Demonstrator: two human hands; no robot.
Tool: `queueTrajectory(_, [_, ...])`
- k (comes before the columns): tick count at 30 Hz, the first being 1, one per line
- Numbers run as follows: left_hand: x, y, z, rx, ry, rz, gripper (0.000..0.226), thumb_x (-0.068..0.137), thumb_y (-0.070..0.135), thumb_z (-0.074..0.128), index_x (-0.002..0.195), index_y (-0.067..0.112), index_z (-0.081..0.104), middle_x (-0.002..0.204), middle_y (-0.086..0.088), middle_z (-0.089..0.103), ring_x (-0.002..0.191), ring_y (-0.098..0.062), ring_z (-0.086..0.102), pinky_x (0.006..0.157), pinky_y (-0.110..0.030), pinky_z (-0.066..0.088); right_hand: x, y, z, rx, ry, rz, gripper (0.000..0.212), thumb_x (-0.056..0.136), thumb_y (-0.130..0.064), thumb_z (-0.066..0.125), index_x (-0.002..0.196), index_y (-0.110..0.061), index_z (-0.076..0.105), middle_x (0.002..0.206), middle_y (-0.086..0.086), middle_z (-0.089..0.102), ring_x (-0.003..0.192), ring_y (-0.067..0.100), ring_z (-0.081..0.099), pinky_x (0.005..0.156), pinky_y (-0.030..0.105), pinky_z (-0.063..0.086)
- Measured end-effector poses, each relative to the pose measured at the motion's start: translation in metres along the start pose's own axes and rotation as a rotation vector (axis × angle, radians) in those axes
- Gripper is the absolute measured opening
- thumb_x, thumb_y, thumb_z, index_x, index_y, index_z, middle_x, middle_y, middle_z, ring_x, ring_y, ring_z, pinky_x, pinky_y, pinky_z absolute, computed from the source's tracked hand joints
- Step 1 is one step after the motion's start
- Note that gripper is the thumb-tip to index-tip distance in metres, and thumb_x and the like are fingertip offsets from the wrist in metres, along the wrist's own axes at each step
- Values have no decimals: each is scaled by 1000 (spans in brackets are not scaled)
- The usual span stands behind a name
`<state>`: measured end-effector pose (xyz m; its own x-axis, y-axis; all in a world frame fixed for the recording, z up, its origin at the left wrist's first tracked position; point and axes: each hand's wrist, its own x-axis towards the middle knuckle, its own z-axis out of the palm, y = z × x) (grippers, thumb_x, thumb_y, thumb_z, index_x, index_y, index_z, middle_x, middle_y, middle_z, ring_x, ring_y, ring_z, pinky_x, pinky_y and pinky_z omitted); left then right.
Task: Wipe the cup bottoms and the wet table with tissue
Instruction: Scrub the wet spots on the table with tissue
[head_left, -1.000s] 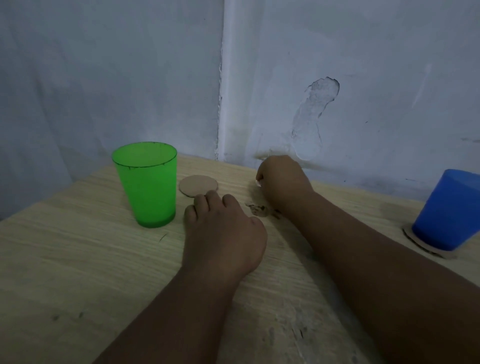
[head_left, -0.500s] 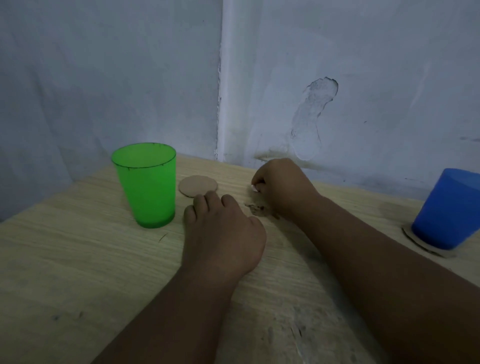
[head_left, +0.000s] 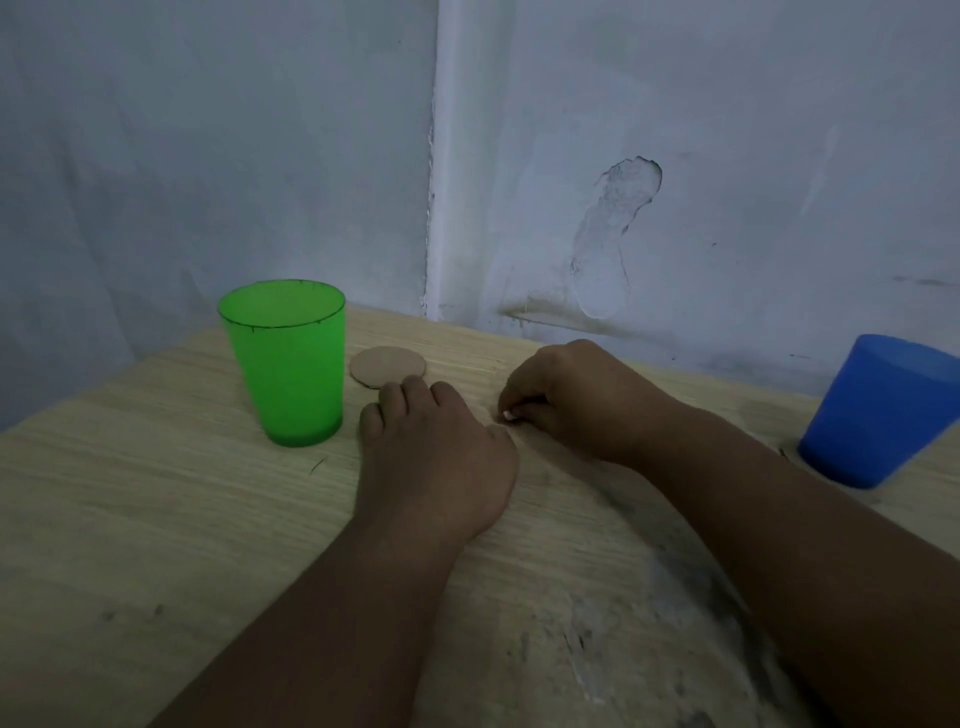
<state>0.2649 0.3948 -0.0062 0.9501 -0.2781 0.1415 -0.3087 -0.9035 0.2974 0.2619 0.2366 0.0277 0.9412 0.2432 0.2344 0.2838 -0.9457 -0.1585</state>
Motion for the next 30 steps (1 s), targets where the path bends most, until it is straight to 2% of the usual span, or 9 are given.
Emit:
queueTrajectory(3, [-1,1,-1,-4,-3,-4,47,96,43,33,128,12,47,142,-11,40,132,-30,32,111,-44,25,-9,9,-6,64,55,116,14,89,-17,68,96,-18,80,92,-6,76,82,3,67,83,27,54])
queueTrajectory(6, [0,1,-1,-19,-12,-7,45,96,41,32,127,12,47,143,-12,39,132,-30,32,112,-44,25,-9,16,-10,65,171,245,16,91,-17,65,99,-16,79,98,-6,75,81,1,63,79,17,50])
queueTrajectory(9, [0,1,-1,-20,-9,-6,45,96,41,32,127,12,47,143,-12,39,131,-30,32,111,-45,25,-5,20,-5,-48,130,341,20,93,-11,58,94,-4,77,101,10,75,84,21,68,79,30,54])
queueTrajectory(11, [0,1,-1,-20,-9,-5,44,96,41,32,126,13,48,142,-11,40,131,-30,33,110,-44,25,-4,21,-1,-106,51,385,21,91,-5,53,97,0,73,99,20,71,77,27,66,74,35,53])
queueTrajectory(15, [0,1,-2,-22,-18,-7,44,97,41,32,126,12,48,143,-12,39,131,-31,32,111,-45,25,-7,17,3,-177,-11,428,25,97,-11,51,106,-7,74,98,10,69,87,20,64,81,28,49])
queueTrajectory(19, [-1,2,-2,-21,-17,-6,44,96,40,32,126,12,48,143,-13,40,132,-31,32,111,-45,25,-14,3,7,-225,23,467,26,88,1,49,92,-7,73,75,4,53,67,16,49,66,27,47])
queueTrajectory(22, [-1,2,-2,-14,-20,-5,46,97,41,31,128,11,47,145,-14,38,133,-32,31,112,-46,25,-15,-7,8,-198,30,470,29,85,1,50,97,-10,74,86,7,61,71,19,54,74,31,54])
queueTrajectory(27, [-1,2,-2,-10,-20,0,47,97,42,31,129,11,47,146,-14,37,134,-32,31,112,-46,24,-18,-12,4,-97,40,470,25,89,-10,54,99,-12,76,102,7,71,88,21,65,86,37,56])
queueTrajectory(30, [0,1,-1,-5,-15,0,46,97,42,31,127,12,48,143,-13,39,132,-31,32,112,-46,25,-22,-9,-4,30,113,481,28,93,-18,56,116,-15,72,121,2,69,108,17,64,98,33,50])
